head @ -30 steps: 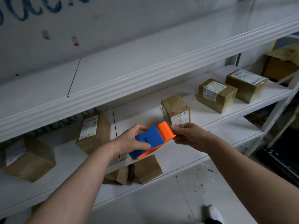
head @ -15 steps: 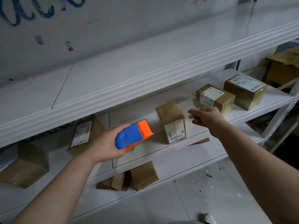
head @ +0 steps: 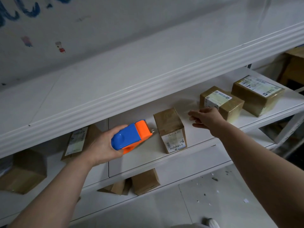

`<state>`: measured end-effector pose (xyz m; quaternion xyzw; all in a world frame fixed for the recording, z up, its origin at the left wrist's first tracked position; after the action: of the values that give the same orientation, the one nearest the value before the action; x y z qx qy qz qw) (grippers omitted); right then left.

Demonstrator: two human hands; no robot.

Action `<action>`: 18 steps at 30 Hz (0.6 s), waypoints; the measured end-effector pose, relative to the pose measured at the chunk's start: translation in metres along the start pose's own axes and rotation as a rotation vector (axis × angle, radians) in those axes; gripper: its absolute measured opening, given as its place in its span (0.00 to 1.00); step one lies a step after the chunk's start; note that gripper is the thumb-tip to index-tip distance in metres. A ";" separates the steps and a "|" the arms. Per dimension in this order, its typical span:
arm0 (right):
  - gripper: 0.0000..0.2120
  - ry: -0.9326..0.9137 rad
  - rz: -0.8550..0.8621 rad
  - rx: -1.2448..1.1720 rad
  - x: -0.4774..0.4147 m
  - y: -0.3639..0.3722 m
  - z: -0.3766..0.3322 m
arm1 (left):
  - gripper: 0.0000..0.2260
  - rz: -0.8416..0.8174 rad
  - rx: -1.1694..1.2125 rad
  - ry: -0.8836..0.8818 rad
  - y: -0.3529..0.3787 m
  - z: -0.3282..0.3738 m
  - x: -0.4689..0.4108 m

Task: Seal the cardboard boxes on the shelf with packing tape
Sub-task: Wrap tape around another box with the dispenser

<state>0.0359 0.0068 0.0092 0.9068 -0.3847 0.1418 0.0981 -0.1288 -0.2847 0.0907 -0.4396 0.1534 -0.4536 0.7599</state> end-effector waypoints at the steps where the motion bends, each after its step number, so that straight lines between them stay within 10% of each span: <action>1: 0.11 0.001 -0.005 0.003 -0.001 0.000 0.001 | 0.32 -0.002 -0.012 -0.005 0.000 -0.001 -0.001; 18: 0.12 0.027 -0.024 0.021 -0.013 0.002 0.012 | 0.32 -0.015 0.007 -0.072 0.006 -0.014 -0.011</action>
<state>0.0278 0.0108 -0.0068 0.9103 -0.3710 0.1570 0.0955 -0.1398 -0.2819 0.0759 -0.4540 0.1211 -0.4439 0.7630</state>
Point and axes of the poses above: each hand's wrist, its own x-axis away from the middle knuckle, its own y-axis out of the palm, z = x × y, the point moved 5 cm from there along -x, towards the middle knuckle, and after that the axes turned 3 degrees about -z, right-handed, at the moved point
